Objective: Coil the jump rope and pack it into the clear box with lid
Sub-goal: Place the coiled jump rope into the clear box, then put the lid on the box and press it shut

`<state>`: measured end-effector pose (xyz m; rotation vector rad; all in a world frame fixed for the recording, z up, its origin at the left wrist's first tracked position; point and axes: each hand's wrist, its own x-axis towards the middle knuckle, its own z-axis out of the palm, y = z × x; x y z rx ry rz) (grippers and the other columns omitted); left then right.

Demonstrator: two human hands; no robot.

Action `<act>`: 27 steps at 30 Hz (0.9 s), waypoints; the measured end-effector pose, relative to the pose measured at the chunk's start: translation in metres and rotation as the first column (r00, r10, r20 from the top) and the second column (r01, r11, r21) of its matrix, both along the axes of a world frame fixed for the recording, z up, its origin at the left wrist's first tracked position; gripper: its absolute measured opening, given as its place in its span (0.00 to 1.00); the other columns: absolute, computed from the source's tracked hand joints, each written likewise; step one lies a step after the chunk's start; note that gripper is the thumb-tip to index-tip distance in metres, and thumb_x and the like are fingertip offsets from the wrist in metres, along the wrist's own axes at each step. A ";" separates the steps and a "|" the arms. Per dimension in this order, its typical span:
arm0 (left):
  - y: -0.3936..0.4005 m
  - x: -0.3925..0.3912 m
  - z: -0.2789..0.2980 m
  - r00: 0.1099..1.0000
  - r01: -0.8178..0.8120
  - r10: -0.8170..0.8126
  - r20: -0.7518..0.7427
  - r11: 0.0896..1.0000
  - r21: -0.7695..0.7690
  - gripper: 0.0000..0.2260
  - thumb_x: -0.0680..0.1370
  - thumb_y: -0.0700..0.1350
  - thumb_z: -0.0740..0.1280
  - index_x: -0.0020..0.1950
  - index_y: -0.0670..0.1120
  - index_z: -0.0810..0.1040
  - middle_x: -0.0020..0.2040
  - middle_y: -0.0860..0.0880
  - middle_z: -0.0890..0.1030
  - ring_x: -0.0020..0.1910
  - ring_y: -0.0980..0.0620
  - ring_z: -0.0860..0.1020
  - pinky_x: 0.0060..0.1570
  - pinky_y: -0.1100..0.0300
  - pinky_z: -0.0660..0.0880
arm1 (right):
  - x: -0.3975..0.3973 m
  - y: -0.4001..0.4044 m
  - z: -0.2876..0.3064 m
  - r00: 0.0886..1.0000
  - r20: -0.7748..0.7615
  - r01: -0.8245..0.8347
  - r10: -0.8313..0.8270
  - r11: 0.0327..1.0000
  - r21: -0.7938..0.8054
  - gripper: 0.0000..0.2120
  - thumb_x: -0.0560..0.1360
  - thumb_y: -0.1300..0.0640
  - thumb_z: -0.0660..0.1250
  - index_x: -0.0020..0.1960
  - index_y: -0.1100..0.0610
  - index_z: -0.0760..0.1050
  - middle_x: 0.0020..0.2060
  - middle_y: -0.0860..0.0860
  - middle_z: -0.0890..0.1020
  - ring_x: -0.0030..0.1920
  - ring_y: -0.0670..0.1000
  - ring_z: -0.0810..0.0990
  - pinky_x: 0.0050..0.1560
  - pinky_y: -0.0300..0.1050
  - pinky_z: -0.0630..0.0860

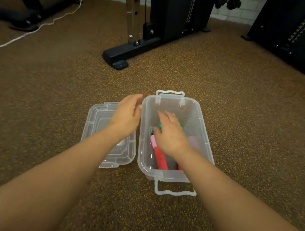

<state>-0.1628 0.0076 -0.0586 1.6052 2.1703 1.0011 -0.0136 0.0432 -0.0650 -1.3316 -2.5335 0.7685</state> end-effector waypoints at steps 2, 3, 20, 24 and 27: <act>-0.020 -0.022 -0.007 0.999 -0.041 0.040 -0.018 0.997 -0.071 0.18 0.81 0.43 0.56 0.71 0.42 0.67 0.70 0.44 0.70 0.69 0.47 0.67 0.66 0.59 0.61 | -0.010 -0.011 0.010 0.997 -0.032 -0.062 0.063 0.997 0.050 0.26 0.79 0.57 0.57 0.75 0.59 0.56 0.75 0.59 0.58 0.76 0.59 0.52 0.75 0.49 0.46; -0.030 -0.032 -0.012 0.998 -0.048 0.045 -0.032 0.993 -0.109 0.18 0.81 0.43 0.57 0.71 0.42 0.66 0.70 0.43 0.70 0.69 0.46 0.67 0.67 0.57 0.61 | -0.016 -0.017 0.013 0.994 -0.042 -0.100 0.103 0.993 0.070 0.26 0.79 0.56 0.57 0.76 0.58 0.56 0.76 0.58 0.58 0.76 0.59 0.52 0.76 0.49 0.47; -0.121 -0.072 -0.104 0.915 0.180 -0.364 -0.172 0.752 -0.634 0.25 0.76 0.51 0.65 0.72 0.54 0.63 0.72 0.52 0.67 0.70 0.48 0.68 0.67 0.53 0.66 | -0.063 -0.090 -0.011 0.741 0.495 -0.532 0.453 0.847 0.021 0.30 0.78 0.60 0.54 0.77 0.62 0.47 0.78 0.58 0.48 0.77 0.59 0.42 0.76 0.54 0.42; -0.124 -0.071 -0.110 0.926 0.135 -0.324 -0.194 0.765 -0.630 0.25 0.76 0.45 0.65 0.72 0.53 0.63 0.72 0.52 0.68 0.67 0.48 0.70 0.65 0.53 0.69 | -0.065 -0.088 -0.012 0.734 0.508 -0.531 0.450 0.847 0.018 0.30 0.78 0.61 0.54 0.77 0.62 0.49 0.78 0.59 0.50 0.77 0.59 0.44 0.76 0.54 0.43; -0.122 -0.069 -0.109 0.925 0.133 -0.319 -0.207 0.782 -0.609 0.23 0.75 0.43 0.64 0.70 0.52 0.65 0.68 0.51 0.72 0.64 0.48 0.73 0.62 0.53 0.72 | -0.065 -0.088 -0.013 0.747 0.488 -0.524 0.452 0.852 0.013 0.30 0.77 0.61 0.56 0.77 0.61 0.49 0.78 0.58 0.50 0.77 0.58 0.44 0.76 0.53 0.43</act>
